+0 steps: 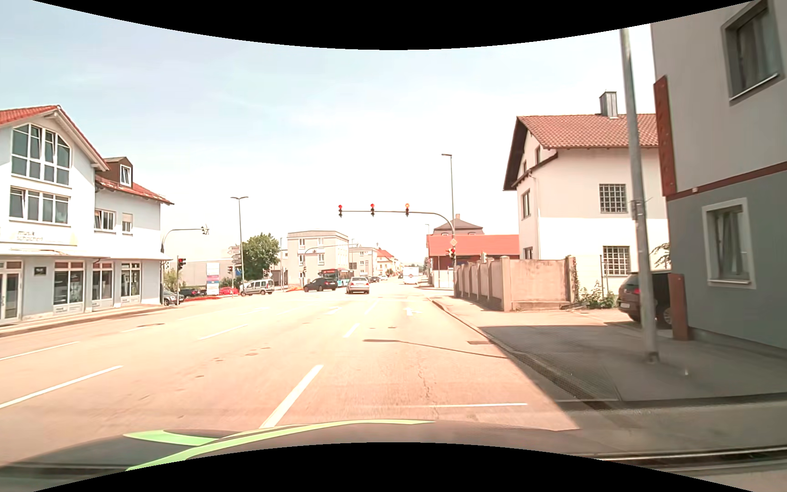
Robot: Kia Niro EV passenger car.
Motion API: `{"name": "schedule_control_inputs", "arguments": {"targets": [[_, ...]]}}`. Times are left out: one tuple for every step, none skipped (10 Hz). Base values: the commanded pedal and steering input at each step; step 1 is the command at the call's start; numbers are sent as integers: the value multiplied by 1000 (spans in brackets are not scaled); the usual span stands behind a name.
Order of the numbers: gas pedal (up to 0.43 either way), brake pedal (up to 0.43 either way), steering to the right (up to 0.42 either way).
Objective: Follow the waypoints while adhering to traffic rules and regulations
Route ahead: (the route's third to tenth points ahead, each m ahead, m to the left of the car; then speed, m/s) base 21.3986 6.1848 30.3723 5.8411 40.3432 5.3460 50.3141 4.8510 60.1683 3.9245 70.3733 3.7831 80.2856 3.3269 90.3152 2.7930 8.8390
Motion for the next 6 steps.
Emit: {"name": "schedule_control_inputs", "arguments": {"targets": [[0, 268, 11], [0, 268, 12], [0, 268, 13], [0, 268, 11], [0, 268, 11], [0, 262, 11]]}}
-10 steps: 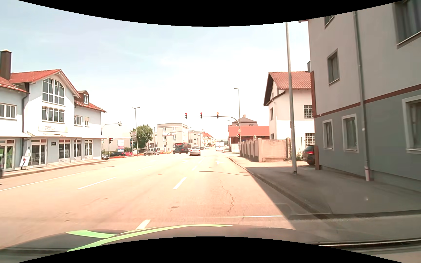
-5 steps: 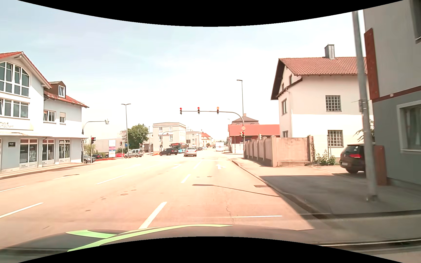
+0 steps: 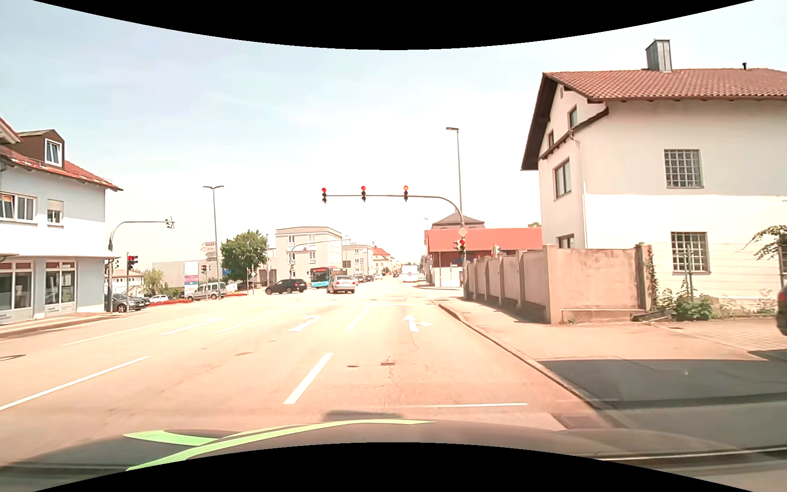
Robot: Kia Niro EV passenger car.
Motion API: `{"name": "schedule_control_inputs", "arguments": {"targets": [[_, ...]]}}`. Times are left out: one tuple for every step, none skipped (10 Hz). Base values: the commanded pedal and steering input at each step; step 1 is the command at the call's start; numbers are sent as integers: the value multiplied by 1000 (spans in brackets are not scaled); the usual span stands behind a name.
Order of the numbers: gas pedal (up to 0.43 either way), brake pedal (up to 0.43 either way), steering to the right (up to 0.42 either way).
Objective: Follow the waypoints while adhering to traffic rules and regulations
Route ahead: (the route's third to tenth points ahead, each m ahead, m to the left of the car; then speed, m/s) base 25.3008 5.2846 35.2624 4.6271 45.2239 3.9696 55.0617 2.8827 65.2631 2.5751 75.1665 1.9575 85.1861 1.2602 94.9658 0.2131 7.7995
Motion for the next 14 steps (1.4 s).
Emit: {"name": "schedule_control_inputs", "arguments": {"targets": [[0, 268, 11], [0, 268, 11], [0, 262, 10], [0, 268, 10], [0, 262, 10], [0, 268, 10], [0, 268, 10], [0, 268, 10], [0, 274, 9], [0, 274, 8], [0, 274, 8], [0, 274, 8], [0, 274, 8], [0, 274, 7]]}}
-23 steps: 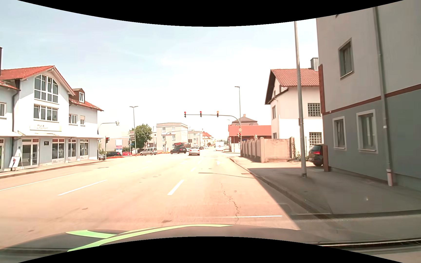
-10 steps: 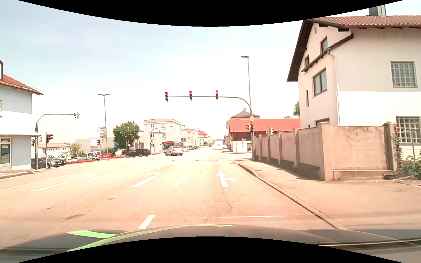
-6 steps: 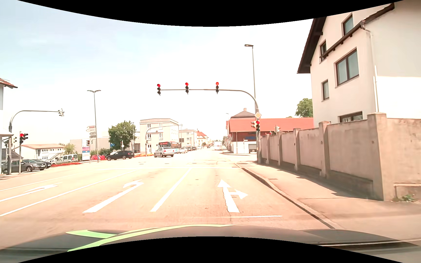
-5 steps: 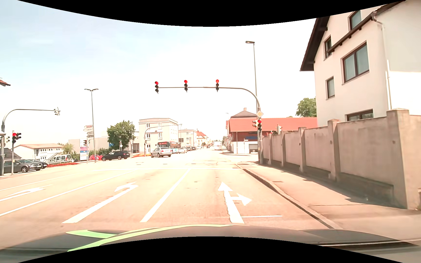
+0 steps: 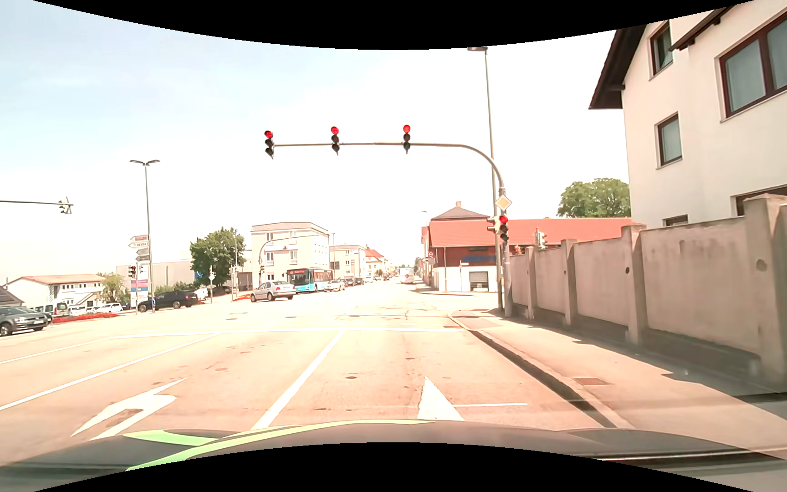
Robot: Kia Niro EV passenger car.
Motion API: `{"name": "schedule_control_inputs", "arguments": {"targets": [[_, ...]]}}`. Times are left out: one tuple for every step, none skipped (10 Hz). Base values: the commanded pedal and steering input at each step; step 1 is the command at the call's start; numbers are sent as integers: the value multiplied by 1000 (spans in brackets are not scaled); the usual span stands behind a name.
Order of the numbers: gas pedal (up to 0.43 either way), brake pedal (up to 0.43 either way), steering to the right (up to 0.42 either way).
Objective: Follow the waypoints while adhering to traffic rules and regulations
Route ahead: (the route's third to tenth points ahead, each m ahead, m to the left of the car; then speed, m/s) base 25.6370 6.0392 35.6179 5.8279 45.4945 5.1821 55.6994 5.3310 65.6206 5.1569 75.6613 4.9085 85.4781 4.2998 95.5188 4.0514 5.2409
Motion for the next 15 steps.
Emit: {"name": "schedule_control_inputs", "arguments": {"targets": [[0, 274, 7], [0, 274, 7], [0, 274, 7], [0, 274, 7], [0, 274, 9], [0, 274, 12], [0, 274, 13], [0, 274, 13], [0, 268, 13], [0, 262, 13], [0, 262, 13], [0, 256, 12], [0, 262, 11], [0, 256, 11], [0, 250, 11]]}}
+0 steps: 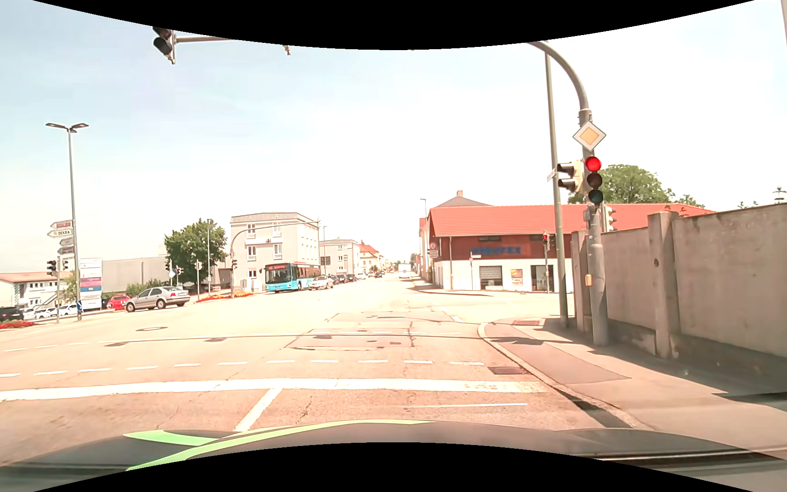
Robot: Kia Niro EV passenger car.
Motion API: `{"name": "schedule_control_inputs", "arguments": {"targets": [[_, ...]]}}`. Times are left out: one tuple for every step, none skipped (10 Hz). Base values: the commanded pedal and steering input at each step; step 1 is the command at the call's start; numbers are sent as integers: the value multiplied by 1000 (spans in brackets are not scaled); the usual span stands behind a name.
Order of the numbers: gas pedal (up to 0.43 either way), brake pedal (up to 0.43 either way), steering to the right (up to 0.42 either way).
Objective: Follow the waypoints while adhering to traffic rules and regulations
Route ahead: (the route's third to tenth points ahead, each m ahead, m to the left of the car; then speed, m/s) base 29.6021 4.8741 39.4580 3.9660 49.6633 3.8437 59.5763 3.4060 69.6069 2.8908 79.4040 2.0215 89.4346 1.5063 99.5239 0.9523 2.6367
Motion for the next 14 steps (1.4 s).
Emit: {"name": "schedule_control_inputs", "arguments": {"targets": [[0, 256, 10], [0, 256, 9], [0, 256, 9], [0, 256, 8], [0, 262, 7], [0, 262, 6], [0, 262, 4], [0, 262, 4], [0, 262, 3], [0, 262, 3], [0, 262, 3], [0, 262, 3], [0, 262, 3], [0, 262, 3]]}}
